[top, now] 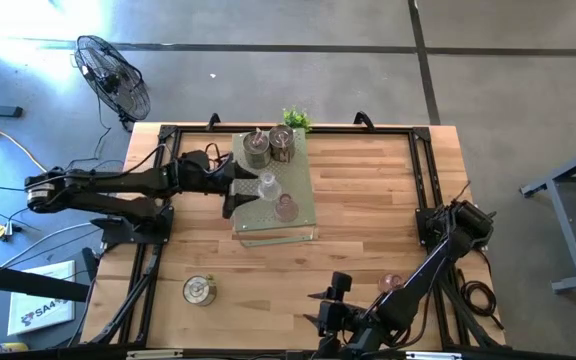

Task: Pick & Place candle stick holders
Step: Put the pink candle holder on the shelf

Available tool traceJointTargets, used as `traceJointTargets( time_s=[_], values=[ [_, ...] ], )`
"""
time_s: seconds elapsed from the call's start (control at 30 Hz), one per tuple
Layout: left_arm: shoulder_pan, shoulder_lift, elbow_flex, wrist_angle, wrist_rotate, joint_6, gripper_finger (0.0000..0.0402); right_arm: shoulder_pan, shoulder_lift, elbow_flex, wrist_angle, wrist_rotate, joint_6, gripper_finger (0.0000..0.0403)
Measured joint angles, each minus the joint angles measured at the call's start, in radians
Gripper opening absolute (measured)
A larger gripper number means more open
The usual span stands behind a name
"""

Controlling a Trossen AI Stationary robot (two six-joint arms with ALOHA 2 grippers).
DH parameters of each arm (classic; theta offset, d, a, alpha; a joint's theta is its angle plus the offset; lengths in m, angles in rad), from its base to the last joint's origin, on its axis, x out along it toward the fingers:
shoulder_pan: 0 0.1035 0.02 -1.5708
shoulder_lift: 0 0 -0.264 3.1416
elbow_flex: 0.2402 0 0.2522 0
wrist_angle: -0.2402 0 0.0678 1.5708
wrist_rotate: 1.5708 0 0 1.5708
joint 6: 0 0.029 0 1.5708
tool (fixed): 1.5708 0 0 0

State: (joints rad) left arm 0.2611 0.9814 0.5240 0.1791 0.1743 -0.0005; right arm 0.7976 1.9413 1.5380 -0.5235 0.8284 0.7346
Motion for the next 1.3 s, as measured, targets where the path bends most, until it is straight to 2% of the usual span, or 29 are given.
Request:
traceJointTargets(
  time_s=[0.1, 0.37, 0.53, 0.7, 0.87, 0.97, 1.07, 1.3],
  values=[
    [0.000, -0.039, 0.000, -0.058, 0.001, 0.017, 0.0301, -0.012, 0.000, -0.040, 0.062, -0.018, 0.000, 0.0208],
    [0.000, -0.177, 0.000, -0.209, 0.039, 0.022, 0.0301, -0.025, 0.000, -0.048, 0.080, -0.085, 0.005, 0.0208],
    [0.000, -0.245, 0.000, -0.287, 0.154, 0.022, 0.0301, -0.025, -0.020, -0.048, 0.050, -0.239, 0.136, 0.0208],
    [-0.016, -0.286, 0.000, -0.331, 0.214, 0.022, 0.0301, -0.025, -0.057, -0.047, -0.005, -0.266, 0.251, 0.0208],
    [-0.109, -0.301, 0.000, -0.344, 0.216, 0.022, 0.0301, -0.025, -0.099, -0.047, -0.098, -0.296, 0.362, 0.0208],
    [-0.188, -0.302, 0.000, -0.349, 0.203, 0.022, 0.0301, -0.021, -0.126, -0.047, -0.178, -0.315, 0.365, 0.0208],
    [-0.275, -0.302, 0.000, -0.360, 0.162, 0.022, 0.0301, -0.016, -0.157, -0.047, -0.267, -0.327, 0.443, 0.0208],
    [-0.464, -0.301, 0.000, -0.363, -0.037, -0.042, 0.0301, 0.004, -0.209, -0.047, -0.425, -0.420, 0.699, 0.0208]
  ],
)
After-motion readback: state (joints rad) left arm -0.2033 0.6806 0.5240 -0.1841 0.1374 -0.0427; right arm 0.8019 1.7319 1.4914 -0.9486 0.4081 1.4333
